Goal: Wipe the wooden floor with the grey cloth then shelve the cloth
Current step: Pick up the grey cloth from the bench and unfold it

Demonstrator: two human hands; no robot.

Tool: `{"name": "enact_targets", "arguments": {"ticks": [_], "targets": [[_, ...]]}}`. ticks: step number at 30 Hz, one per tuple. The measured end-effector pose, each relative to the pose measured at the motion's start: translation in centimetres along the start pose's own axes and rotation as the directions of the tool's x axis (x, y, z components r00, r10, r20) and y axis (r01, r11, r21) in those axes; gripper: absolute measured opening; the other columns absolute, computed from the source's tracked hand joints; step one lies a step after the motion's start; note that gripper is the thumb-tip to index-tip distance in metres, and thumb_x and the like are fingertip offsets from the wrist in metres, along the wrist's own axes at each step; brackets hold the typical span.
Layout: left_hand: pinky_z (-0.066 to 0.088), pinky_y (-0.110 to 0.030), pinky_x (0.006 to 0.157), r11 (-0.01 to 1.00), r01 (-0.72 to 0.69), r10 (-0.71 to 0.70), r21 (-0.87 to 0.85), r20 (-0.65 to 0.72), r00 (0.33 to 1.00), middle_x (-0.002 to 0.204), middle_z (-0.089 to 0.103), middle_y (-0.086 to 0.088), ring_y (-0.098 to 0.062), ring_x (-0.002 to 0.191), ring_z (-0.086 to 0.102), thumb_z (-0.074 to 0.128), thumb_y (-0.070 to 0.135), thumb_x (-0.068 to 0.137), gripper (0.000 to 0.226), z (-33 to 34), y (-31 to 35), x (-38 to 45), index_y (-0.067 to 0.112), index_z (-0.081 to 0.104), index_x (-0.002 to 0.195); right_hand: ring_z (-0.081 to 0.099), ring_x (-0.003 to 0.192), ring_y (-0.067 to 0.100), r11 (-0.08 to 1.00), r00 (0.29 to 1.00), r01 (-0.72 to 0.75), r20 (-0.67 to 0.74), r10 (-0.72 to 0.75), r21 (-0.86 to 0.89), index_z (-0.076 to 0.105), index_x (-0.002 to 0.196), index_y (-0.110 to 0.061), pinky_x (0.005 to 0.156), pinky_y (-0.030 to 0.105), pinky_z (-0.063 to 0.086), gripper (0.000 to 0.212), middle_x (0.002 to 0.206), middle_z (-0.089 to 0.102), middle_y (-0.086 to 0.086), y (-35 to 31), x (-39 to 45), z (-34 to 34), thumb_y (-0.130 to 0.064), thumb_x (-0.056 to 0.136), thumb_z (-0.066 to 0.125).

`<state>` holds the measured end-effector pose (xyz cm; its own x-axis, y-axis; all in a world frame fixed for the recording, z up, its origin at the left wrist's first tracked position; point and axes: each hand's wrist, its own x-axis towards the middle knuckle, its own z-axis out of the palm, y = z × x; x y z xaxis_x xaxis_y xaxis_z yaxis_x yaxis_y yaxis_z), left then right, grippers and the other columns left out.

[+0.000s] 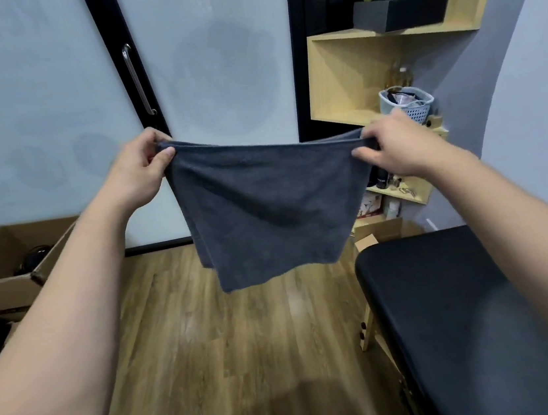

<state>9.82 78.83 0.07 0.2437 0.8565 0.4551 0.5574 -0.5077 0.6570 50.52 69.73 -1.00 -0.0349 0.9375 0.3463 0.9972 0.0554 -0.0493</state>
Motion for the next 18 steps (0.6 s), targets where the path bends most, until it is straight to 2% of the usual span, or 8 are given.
{"name": "enact_targets", "arguments": {"ticks": [2, 4, 6, 8, 11, 14, 16, 18], "targets": [[0.053, -0.053, 0.080, 0.998, -0.010, 0.007, -0.055, -0.051, 0.999, 0.080, 0.059, 0.002, -0.020, 0.077, 0.052, 0.050, 0.014, 0.104, 0.040, -0.7, 0.8, 0.0, 0.048, 0.058, 0.084, 0.041, 0.101, 0.031, 0.999, 0.993, 0.031, -0.118, -0.029, 0.012, 0.062, 0.096, -0.020, 0.090, 0.049, 0.038, 0.027, 0.103, 0.057, 0.006, -0.1, -0.1, -1.8, -0.046, 0.096, 0.056], [0.054, -0.052, 0.081, 0.994, -0.010, -0.002, -0.108, -0.104, 0.995, 0.082, 0.058, 0.008, -0.018, 0.078, 0.051, 0.048, 0.015, 0.104, 0.048, -1.3, 1.7, 0.0, 0.056, 0.057, 0.081, 0.042, 0.103, 0.033, 0.985, 0.962, 0.032, -0.263, -0.078, -0.171, 0.052, 0.093, -0.024, 0.091, 0.052, 0.033, 0.024, 0.108, 0.058, 0.005, -0.3, 0.0, -3.1, -0.048, 0.096, 0.053], [0.055, -0.049, 0.081, 0.989, -0.010, -0.012, -0.149, -0.149, 0.989, 0.085, 0.059, 0.011, -0.017, 0.081, 0.053, 0.047, 0.019, 0.104, 0.041, -1.9, 2.9, 0.4, 0.053, 0.056, 0.083, 0.047, 0.103, 0.036, 0.956, 0.931, -0.041, -0.358, -0.070, -0.291, 0.053, 0.095, -0.022, 0.089, 0.051, 0.033, 0.029, 0.106, 0.063, 0.007, -0.6, 0.2, -4.7, -0.050, 0.098, 0.047], [0.055, -0.050, 0.078, 0.980, -0.034, 0.001, -0.195, -0.171, 0.985, 0.086, 0.058, 0.007, -0.020, 0.081, 0.053, 0.047, 0.020, 0.104, 0.029, -2.3, 3.9, 0.8, 0.042, 0.053, 0.087, 0.049, 0.103, 0.038, 0.980, 0.918, -0.094, -0.395, 0.017, -0.177, 0.057, 0.100, -0.017, 0.088, 0.050, 0.036, 0.031, 0.107, 0.066, 0.012, -1.0, 0.5, -6.3, -0.046, 0.101, 0.044], [0.051, -0.054, 0.075, 0.960, -0.052, 0.001, -0.276, -0.184, 0.983, 0.086, 0.059, 0.003, -0.025, 0.081, 0.051, 0.046, 0.019, 0.104, 0.025, -2.8, 4.8, 1.2, 0.037, 0.052, 0.087, 0.047, 0.114, 0.039, 0.989, 0.895, -0.055, -0.433, 0.110, 0.136, 0.056, 0.115, -0.012, 0.091, 0.054, 0.045, 0.021, 0.116, 0.061, 0.017, -1.7, 0.6, -7.3, -0.026, 0.101, 0.048], [0.051, -0.050, 0.075, 0.949, -0.047, 0.001, -0.311, -0.147, 0.989, 0.086, 0.059, 0.002, -0.022, 0.080, 0.053, 0.047, 0.018, 0.104, 0.025, -3.0, 5.2, 1.3, 0.036, 0.053, 0.087, 0.047, 0.122, 0.041, 0.962, 0.882, -0.116, -0.420, 0.215, 0.249, 0.047, 0.137, -0.019, 0.094, 0.054, 0.048, 0.038, 0.128, 0.059, 0.016, -2.5, 0.5, -7.3, -0.017, 0.100, 0.053], [0.051, -0.044, 0.074, 0.954, -0.036, 0.001, -0.299, -0.117, 0.993, 0.083, 0.057, 0.003, -0.017, 0.076, 0.051, 0.047, 0.015, 0.105, 0.024, -2.7, 5.3, 1.3, 0.032, 0.051, 0.089, 0.051, 0.122, 0.040, 0.955, 0.888, -0.189, -0.376, 0.266, 0.230, 0.062, 0.129, -0.015, 0.099, 0.050, 0.048, 0.032, 0.127, 0.062, 0.017, -2.4, 1.0, -7.3, -0.017, 0.098, 0.054], [0.050, -0.038, 0.070, 0.949, -0.018, -0.019, -0.313, -0.112, 0.993, 0.081, 0.056, 0.003, -0.014, 0.072, 0.050, 0.046, 0.013, 0.106, 0.025, -2.4, 5.4, 1.2, 0.030, 0.050, 0.088, 0.059, 0.114, 0.032, 0.933, 0.879, -0.167, -0.381, 0.288, 0.319, 0.074, 0.112, -0.013, 0.098, 0.040, 0.049, 0.024, 0.117, 0.069, 0.013, -2.3, 1.1, -7.2, -0.016, 0.095, 0.058]]}}
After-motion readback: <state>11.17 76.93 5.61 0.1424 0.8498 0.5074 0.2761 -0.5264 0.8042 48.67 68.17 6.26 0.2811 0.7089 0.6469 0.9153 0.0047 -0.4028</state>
